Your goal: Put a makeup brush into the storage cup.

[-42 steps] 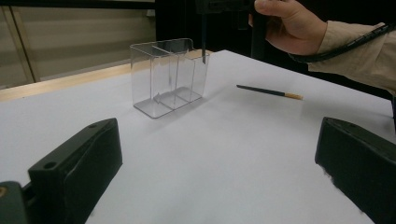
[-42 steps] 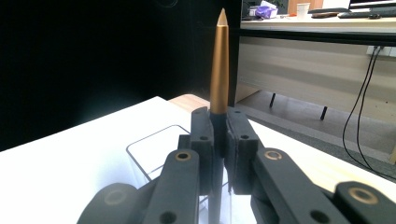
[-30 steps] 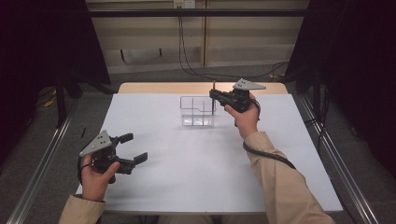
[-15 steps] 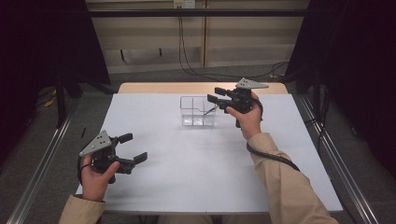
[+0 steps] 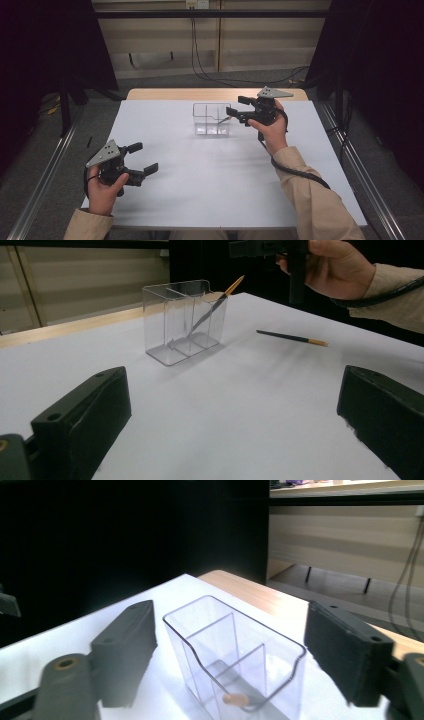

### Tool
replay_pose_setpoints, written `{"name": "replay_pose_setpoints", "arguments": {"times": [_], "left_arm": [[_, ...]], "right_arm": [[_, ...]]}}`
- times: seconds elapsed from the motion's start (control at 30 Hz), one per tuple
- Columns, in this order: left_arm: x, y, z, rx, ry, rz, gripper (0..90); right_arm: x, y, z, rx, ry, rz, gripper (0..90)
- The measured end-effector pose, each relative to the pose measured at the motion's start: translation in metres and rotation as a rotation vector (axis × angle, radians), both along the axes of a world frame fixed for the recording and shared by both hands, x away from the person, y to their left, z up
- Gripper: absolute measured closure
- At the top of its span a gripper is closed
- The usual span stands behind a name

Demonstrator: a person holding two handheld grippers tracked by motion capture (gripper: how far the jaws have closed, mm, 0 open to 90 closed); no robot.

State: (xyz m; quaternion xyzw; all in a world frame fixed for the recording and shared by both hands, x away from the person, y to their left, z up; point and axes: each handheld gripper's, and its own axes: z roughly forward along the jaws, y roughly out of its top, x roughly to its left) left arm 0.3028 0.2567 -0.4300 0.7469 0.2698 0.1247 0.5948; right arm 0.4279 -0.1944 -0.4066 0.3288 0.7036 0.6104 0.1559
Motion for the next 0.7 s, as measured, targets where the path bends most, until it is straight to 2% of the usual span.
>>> {"name": "replay_pose_setpoints", "arguments": {"times": [0.17,0.33,0.5,0.7], "left_arm": [[0.0,-0.001,0.0,0.0,-0.001,0.0,0.8],[0.0,-0.001,0.001,-0.01,-0.003,0.002,0.8],[0.001,-0.002,0.001,-0.004,-0.004,-0.004,0.8],[0.001,-0.003,0.0,-0.005,-0.001,-0.001,0.8]], "right_arm": [[-0.005,-0.003,0.003,0.001,-0.006,0.008,13.5],[-0.012,-0.008,0.003,-0.009,-0.013,0.011,11.8],[-0.019,-0.014,0.003,-0.021,-0.015,0.009,10.0],[-0.027,-0.024,0.001,-0.012,-0.017,0.002,7.8]]}}
